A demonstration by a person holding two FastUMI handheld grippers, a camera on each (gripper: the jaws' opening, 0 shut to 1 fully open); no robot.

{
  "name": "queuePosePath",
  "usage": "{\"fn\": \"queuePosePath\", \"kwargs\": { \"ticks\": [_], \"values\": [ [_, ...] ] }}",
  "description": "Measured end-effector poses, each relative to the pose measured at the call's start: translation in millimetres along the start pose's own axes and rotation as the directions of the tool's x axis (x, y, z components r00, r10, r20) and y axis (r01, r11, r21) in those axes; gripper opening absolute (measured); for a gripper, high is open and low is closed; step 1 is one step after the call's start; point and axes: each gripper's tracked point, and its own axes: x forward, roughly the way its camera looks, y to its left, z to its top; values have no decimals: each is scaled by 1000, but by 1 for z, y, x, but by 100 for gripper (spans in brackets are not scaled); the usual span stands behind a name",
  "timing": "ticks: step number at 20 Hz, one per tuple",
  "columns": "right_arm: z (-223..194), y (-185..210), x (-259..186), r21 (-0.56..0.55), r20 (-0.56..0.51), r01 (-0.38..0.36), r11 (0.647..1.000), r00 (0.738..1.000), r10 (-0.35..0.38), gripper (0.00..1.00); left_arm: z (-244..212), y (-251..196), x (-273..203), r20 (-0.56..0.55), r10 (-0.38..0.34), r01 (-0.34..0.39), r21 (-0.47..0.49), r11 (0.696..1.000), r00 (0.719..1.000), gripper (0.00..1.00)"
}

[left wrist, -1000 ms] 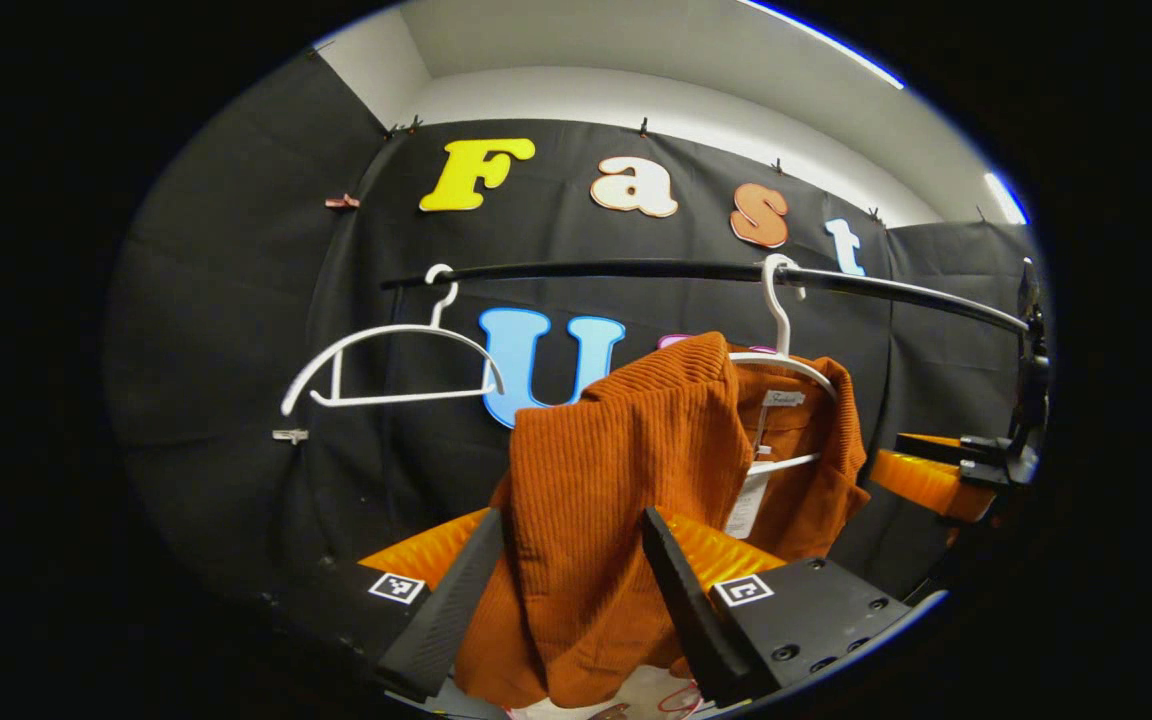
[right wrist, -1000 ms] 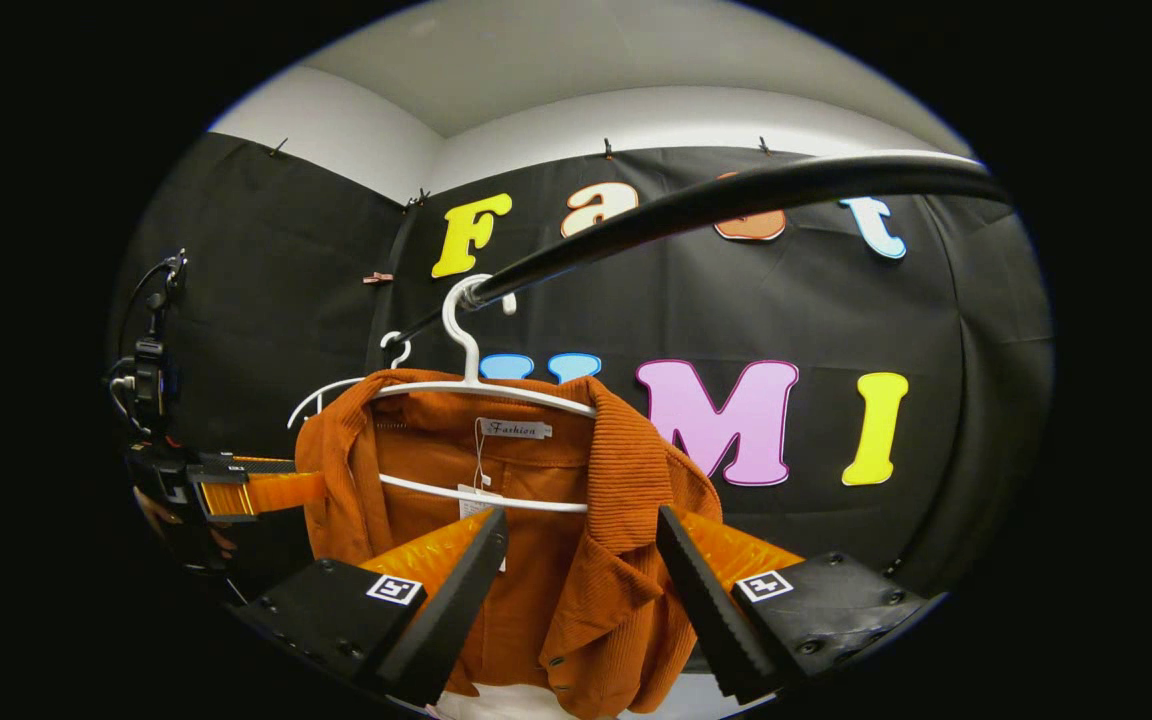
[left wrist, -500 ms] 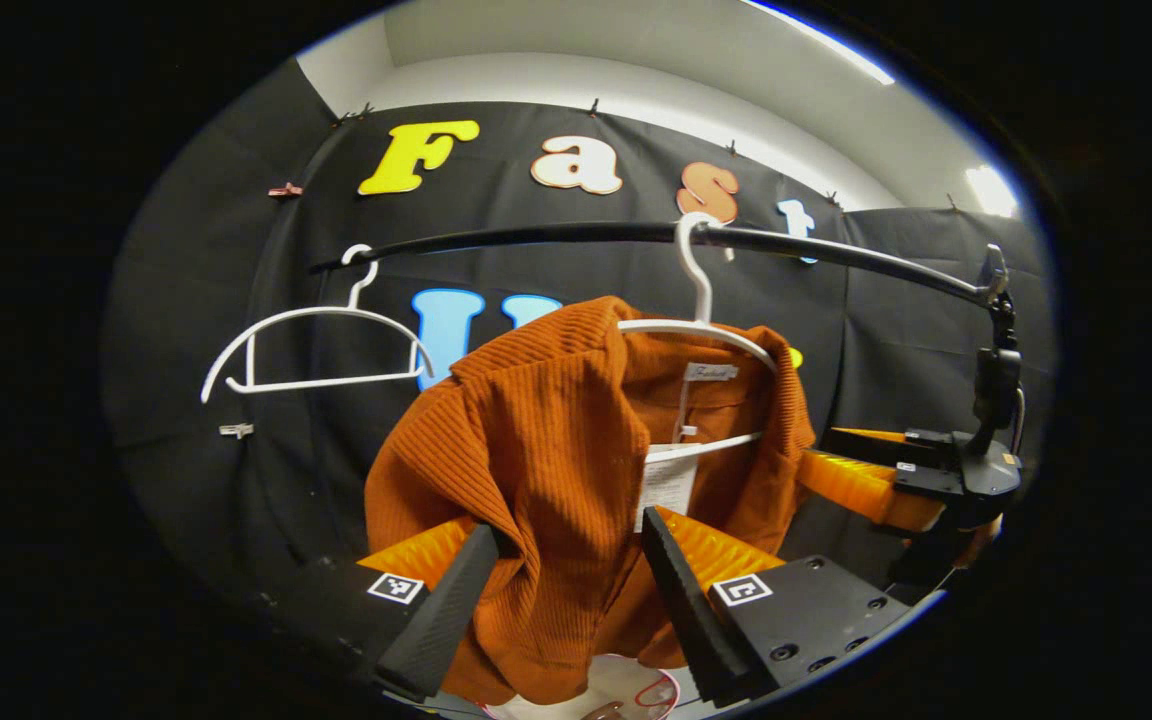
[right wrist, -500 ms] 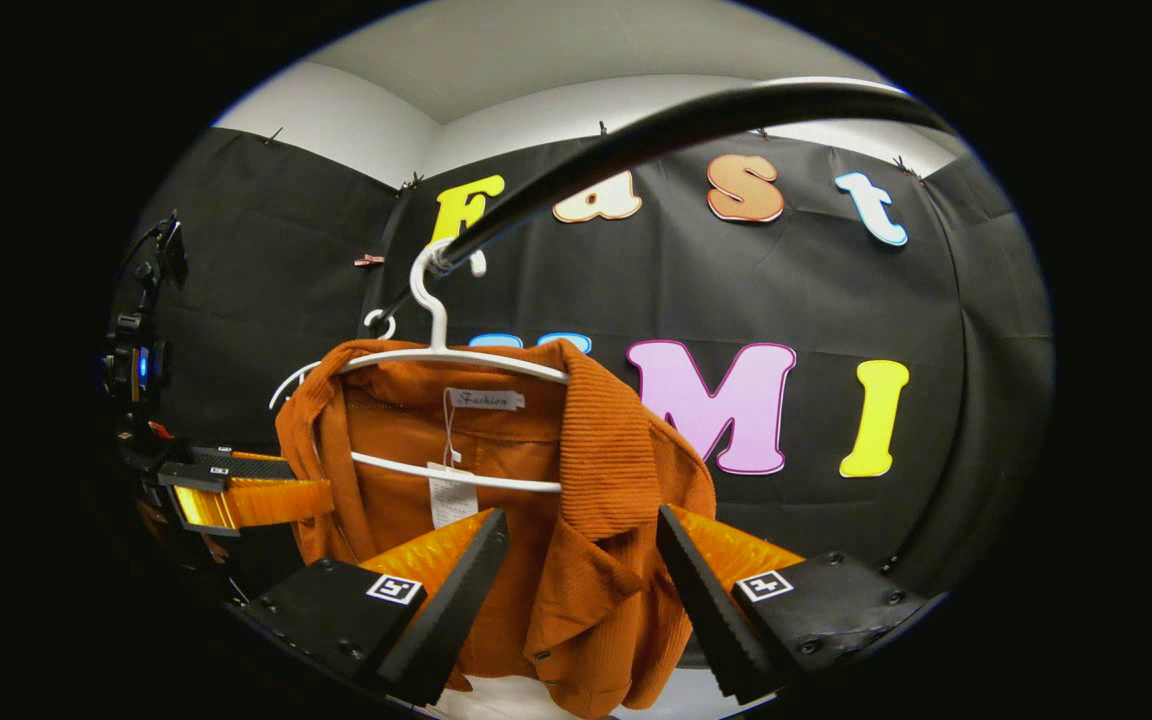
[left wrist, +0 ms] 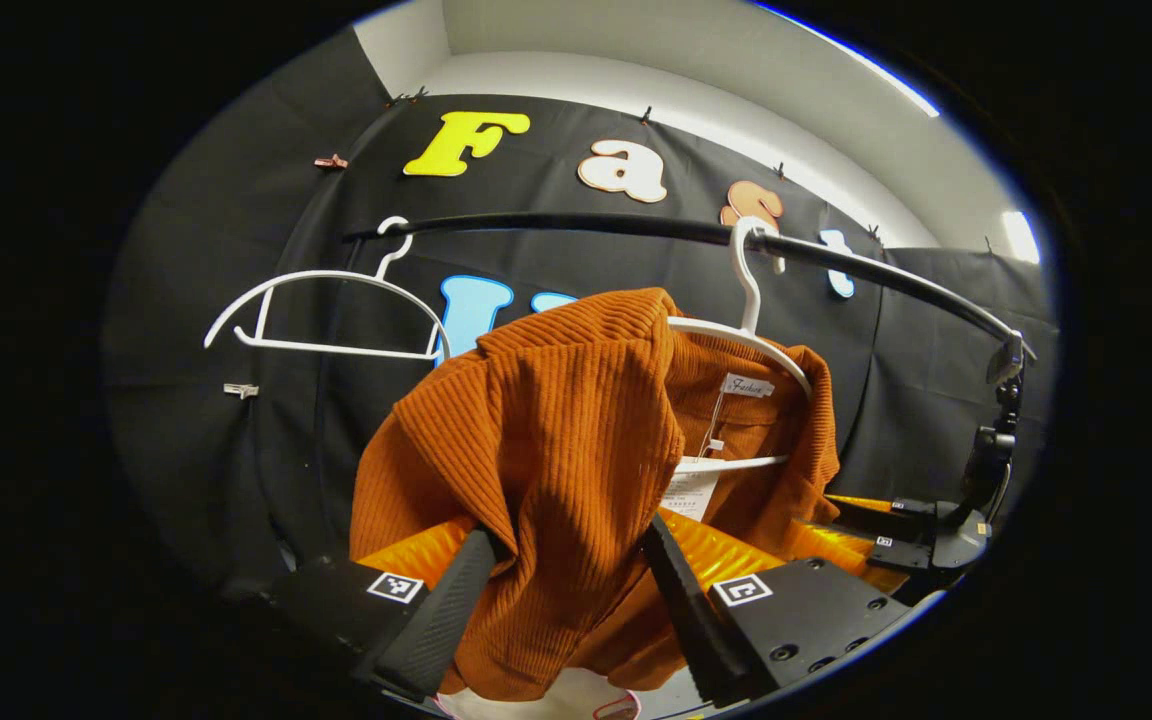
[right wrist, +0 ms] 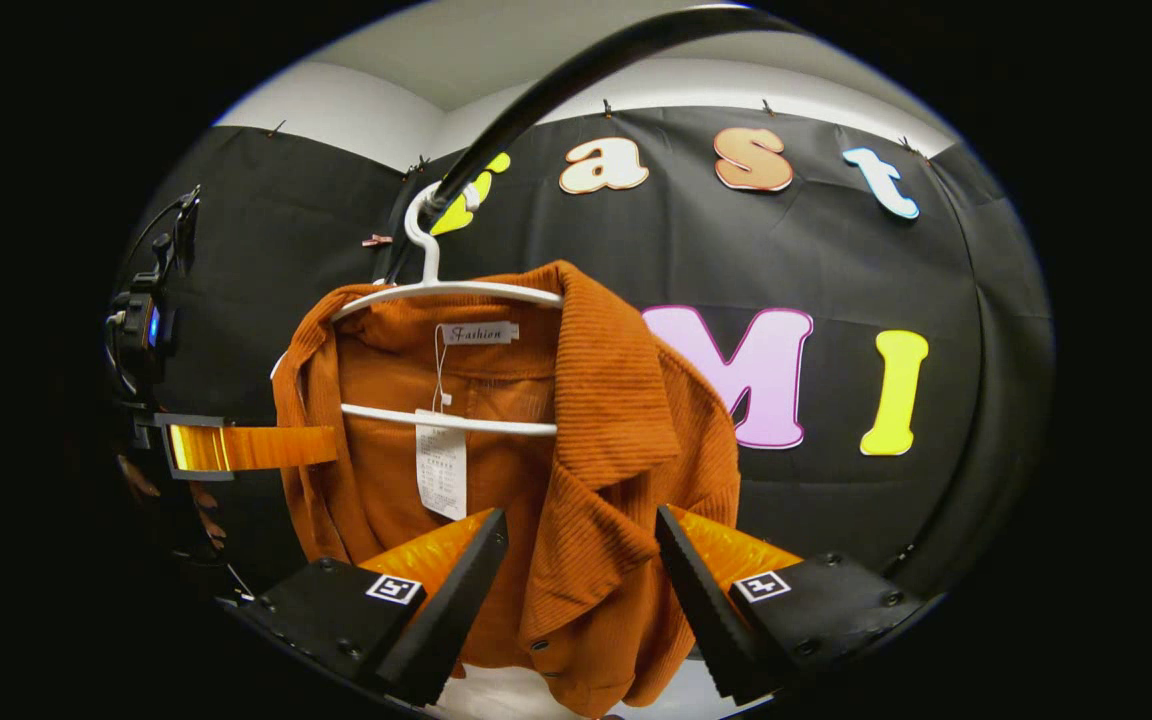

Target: Grasp the clothes on the hanger with both hands and then place them into the laundry hamper below.

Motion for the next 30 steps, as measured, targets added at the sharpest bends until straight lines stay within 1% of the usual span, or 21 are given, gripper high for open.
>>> {"fn": "queuePosePath", "kwargs": {
  "ticks": [2,3,4,7,9,10,11,12,13,14,15,16,18,19,21,22,24,26,27,28,30],
  "values": [
    [-6,0,11,13,-8,5,1000,1000,-5,97,-8,-2,9,-13,7,-7,-20,1000,1000,90],
    [-9,1,17,21,-14,7,1000,1000,-7,97,-14,-1,12,-20,14,-15,-30,999,1000,96],
    [-10,-2,24,30,-16,13,999,1000,-12,97,-21,1,14,-32,21,-23,-52,998,999,92],
    [-7,-19,46,46,-11,69,997,998,-69,98,-26,-9,18,-20,30,-33,-173,984,999,92],
    [-4,-32,56,61,0,105,993,994,-105,98,-30,0,20,1,85,-84,-181,980,996,92],
    [-4,-29,61,86,-8,79,993,997,-78,98,-40,9,22,-19,123,-124,-171,977,992,92],
    [-5,-33,65,99,-17,92,991,996,-91,91,-52,15,24,-64,143,-152,-172,973,988,92],
    [-1,-40,70,101,-3,108,989,994,-109,77,-57,14,25,-82,143,-156,-190,969,986,93],
    [2,-42,74,95,1,107,990,994,-108,62,-51,9,24,-62,142,-152,-216,965,988,93],
    [0,-44,77,84,-4,107,991,994,-107,59,-40,6,20,-19,142,-142,-233,962,990,92],
    [-2,-42,76,76,-8,95,993,996,-94,60,-29,6,20,20,151,-142,-238,961,988,90],
    [-4,-39,76,73,-15,73,995,997,-72,60,-25,10,25,35,176,-163,-234,959,984,89],
    [-4,-33,80,72,-27,20,997,999,-19,57,-34,21,39,-24,197,-198,-210,957,980,89],
    [-10,-33,78,64,-40,12,998,999,-10,58,-40,28,41,-57,216,-223,-201,954,975,80],
    [-5,-29,73,71,-46,-46,996,998,49,17,-38,34,30,-56,239,-245,-208,947,969,41],
    [-6,-24,72,89,-53,-95,991,994,100,18,-34,33,28,-46,230,-235,-204,950,972,21],
    [3,-9,69,193,-26,-206,959,976,215,18,-33,32,22,-82,222,-234,-182,955,972,14],
    [33,8,54,312,74,-335,889,941,329,18,-28,25,9,-112,199,-215,-163,963,974,14],
    [53,15,41,344,132,-391,854,920,368,18,-22,19,2,-118,184,-201,-157,967,976,13],
    [68,19,33,351,174,-427,833,904,390,18,-15,13,-5,-115,168,-184,-150,971,979,12],
    [79,23,30,343,215,-474,811,880,423,18,1,-3,-15,-94,120,-134,-154,979,988,12]
  ]
}}
